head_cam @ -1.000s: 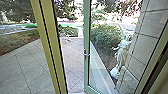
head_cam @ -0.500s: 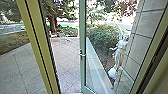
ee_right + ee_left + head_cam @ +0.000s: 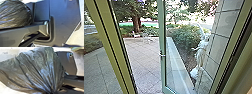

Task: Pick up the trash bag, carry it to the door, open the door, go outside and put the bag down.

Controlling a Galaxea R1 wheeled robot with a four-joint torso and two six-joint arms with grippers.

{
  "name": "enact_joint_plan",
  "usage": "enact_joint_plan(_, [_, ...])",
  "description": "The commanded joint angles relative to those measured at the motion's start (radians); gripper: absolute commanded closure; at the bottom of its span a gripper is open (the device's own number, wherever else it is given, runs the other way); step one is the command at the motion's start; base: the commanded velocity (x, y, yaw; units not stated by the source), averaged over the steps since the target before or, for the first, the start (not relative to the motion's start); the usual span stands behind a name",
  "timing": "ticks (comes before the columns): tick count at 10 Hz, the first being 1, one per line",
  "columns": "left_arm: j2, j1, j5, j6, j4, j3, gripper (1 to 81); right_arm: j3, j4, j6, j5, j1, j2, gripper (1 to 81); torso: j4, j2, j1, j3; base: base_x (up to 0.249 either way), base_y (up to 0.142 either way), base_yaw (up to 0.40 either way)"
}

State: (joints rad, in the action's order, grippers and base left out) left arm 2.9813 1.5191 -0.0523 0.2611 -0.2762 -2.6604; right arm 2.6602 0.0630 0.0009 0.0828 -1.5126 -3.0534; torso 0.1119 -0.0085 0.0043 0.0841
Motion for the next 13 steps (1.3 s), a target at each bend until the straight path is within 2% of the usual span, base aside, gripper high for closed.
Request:
enact_joint_plan(1, [-0.004,-0.035,0.062,0.006,0.009,0.002,81.1,-0.004,0.005,-0.009,0.069,0.034,-0.018,1.0,0.0,0.0,0.0,0.0,0.0,-0.14,0.0])
enact_joint_plan(8, [-0.002,-0.033,0.062,0.006,0.011,0.002,81.1,0.0,0.006,-0.01,0.063,0.033,-0.021,1.0,0.0,0.0,0.0,0.0,0.0,-0.122,0.0])
enact_joint_plan(13, [-0.002,-0.035,0.062,0.006,0.009,0.002,81.1,0.0,0.006,-0.01,0.063,0.033,-0.023,1.0,0.0,0.0,0.0,0.0,0.0,0.0,0.0])
